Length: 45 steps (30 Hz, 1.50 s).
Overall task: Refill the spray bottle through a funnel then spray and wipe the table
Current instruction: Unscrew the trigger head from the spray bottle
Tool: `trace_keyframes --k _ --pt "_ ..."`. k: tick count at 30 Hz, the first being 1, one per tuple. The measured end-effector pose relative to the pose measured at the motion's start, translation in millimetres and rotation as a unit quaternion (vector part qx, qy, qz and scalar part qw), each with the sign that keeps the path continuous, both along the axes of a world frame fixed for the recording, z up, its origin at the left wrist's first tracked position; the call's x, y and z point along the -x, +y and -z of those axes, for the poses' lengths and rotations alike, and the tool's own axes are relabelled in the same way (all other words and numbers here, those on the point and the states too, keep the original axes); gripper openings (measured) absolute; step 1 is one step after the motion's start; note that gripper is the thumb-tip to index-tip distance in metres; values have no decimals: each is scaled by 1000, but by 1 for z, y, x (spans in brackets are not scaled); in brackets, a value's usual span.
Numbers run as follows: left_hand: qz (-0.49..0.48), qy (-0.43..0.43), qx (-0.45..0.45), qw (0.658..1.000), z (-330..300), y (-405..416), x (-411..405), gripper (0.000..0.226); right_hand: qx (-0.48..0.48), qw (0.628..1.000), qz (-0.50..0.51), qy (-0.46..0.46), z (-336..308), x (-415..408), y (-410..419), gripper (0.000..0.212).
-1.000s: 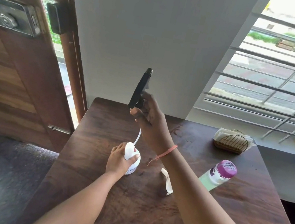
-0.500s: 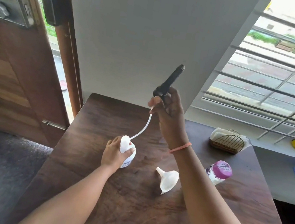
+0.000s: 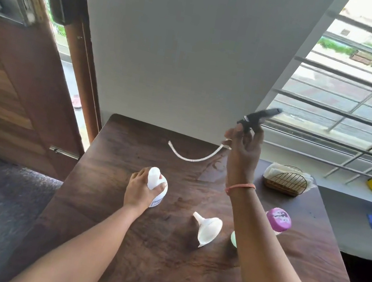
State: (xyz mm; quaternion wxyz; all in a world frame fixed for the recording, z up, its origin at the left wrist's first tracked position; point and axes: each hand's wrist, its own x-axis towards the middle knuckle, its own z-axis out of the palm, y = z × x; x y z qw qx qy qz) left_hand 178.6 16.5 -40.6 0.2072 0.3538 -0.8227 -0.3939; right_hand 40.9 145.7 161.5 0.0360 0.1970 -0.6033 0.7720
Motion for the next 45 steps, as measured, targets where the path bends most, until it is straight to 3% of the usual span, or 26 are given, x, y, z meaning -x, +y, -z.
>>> trace_keyframes --k 4,7,13,19,23,29,33,45 --pt "13 -2 2 1000 1 -2 -1 37 91 963 87 -240 47 13 1 17" --pt "39 15 -3 999 -3 -3 -6 43 64 905 108 -406 96 17 3 25" --pt "67 41 7 997 -10 0 -21 41 16 832 57 -552 142 6 8 41" --pt "75 68 13 995 -5 1 -30 26 -43 805 18 -591 155 14 10 19" --pt "78 60 10 995 -7 4 -33 29 -136 810 33 -570 163 16 13 17" --pt "60 55 4 997 -8 10 -38 28 -196 803 -5 -562 160 10 11 11" --pt "73 51 -4 996 -8 11 -40 23 -212 807 -23 -551 155 3 11 45" --pt "69 40 0 997 -7 14 -41 37 -177 813 -36 -553 142 -1 15 48"
